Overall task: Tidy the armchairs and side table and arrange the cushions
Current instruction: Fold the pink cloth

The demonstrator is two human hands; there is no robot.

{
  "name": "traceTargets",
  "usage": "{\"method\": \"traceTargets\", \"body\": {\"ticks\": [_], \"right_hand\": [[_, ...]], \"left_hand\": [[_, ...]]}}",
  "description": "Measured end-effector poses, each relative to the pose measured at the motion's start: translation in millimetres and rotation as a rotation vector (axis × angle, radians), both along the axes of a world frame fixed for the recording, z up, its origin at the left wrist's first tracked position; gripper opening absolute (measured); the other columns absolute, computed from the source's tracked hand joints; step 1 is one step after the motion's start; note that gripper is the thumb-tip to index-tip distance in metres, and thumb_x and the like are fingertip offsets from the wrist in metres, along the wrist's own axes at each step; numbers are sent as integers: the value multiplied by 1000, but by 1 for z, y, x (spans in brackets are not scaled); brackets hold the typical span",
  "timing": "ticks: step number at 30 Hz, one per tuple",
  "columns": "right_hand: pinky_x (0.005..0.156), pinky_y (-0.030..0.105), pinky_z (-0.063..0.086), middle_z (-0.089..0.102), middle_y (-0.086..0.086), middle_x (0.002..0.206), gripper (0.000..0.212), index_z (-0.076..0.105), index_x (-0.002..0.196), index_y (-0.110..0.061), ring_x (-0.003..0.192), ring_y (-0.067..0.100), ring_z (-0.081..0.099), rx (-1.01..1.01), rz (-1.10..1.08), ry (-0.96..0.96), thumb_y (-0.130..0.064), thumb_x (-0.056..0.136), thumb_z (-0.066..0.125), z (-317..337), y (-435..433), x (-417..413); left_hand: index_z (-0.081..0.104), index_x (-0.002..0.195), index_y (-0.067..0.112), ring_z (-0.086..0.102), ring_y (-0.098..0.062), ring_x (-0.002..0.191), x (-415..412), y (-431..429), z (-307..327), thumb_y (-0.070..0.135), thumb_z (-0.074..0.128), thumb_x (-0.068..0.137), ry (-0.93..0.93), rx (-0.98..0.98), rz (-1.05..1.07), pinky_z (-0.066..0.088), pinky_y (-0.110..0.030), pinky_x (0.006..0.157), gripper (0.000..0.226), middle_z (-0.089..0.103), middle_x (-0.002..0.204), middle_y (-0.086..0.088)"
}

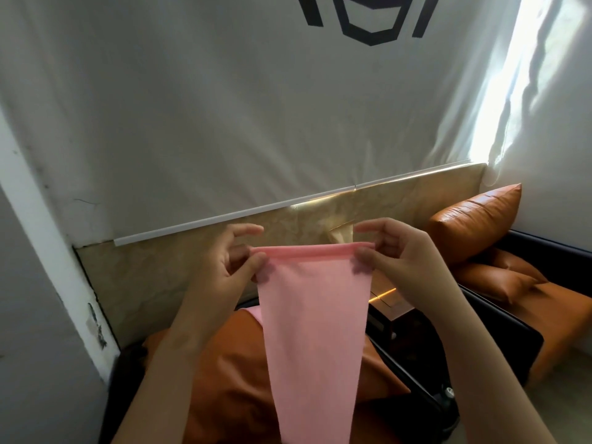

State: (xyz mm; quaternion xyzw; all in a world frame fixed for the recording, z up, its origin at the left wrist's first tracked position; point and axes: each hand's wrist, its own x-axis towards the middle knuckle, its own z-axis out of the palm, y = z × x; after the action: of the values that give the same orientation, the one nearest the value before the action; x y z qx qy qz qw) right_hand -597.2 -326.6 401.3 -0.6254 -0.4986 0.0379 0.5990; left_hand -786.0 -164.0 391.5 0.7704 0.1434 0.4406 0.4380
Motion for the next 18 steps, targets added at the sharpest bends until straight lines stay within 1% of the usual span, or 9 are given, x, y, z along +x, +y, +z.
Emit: {"method": "traceTargets", "body": {"ticks": [2,4,5,7,9,11,13,16,18], "right_hand": [[72,22,57,73,3,73,20,69,101,-12,70,11,72,-17,-25,-51,-3,84,70,1,-2,-1],[71,24,57,73,1,72,13,70,90,-13,70,12,71,-4,-25,-82,-2,85,68,2,-3,-4],[72,26,57,72,2,74,11,69,87,-13,73,14,70,13,-11,-80,-2,86,67,2,-4,-4],[77,30,56,71,4,83,7,66,85,-11,82,17,69,60,57,-62,-4,87,65,4,-6,-6],[80,28,55,71,8,89,7,62,85,-4,88,19,68,117,154,-15,2,88,61,7,-8,-9],[71,20,52,72,3,81,10,57,84,1,78,12,68,171,201,24,9,89,56,10,-8,-13],[60,15,48,68,-2,68,12,56,82,1,63,5,63,232,215,67,10,89,54,14,-9,-18],[53,16,45,64,0,63,19,65,79,-11,56,8,57,318,231,174,5,87,60,18,-9,-20],[49,18,43,63,3,62,22,71,75,-20,53,11,54,328,253,271,-1,83,65,19,-10,-19]], "left_hand": [[63,103,32,69,-14,82,-4,2,2,28,61,83,23,93,21,54,-23,72,20,72,85,5],[67,91,30,69,-15,81,-5,-1,4,24,60,85,0,194,38,56,-26,72,11,71,82,6],[67,87,28,69,-15,80,-6,-3,4,21,59,86,-31,202,45,55,-23,71,10,70,81,6],[63,87,20,69,-15,85,-6,-9,5,17,59,91,-107,173,18,53,-19,73,6,72,86,4],[56,87,7,69,-13,90,-6,-16,9,10,57,92,-173,164,-14,52,-18,75,6,74,92,2],[53,87,0,70,-9,81,-6,-22,14,2,53,92,-221,146,-9,52,-15,69,6,73,84,7],[53,85,4,68,-7,68,-6,-27,19,-2,51,91,-271,92,-4,53,-16,58,9,70,71,10],[57,83,17,63,-6,60,-7,-32,26,14,56,85,-281,50,-16,53,-21,48,3,65,64,8],[65,78,24,60,-5,55,-8,-33,31,20,58,80,-275,-9,-33,50,-19,43,8,63,60,8]]}}
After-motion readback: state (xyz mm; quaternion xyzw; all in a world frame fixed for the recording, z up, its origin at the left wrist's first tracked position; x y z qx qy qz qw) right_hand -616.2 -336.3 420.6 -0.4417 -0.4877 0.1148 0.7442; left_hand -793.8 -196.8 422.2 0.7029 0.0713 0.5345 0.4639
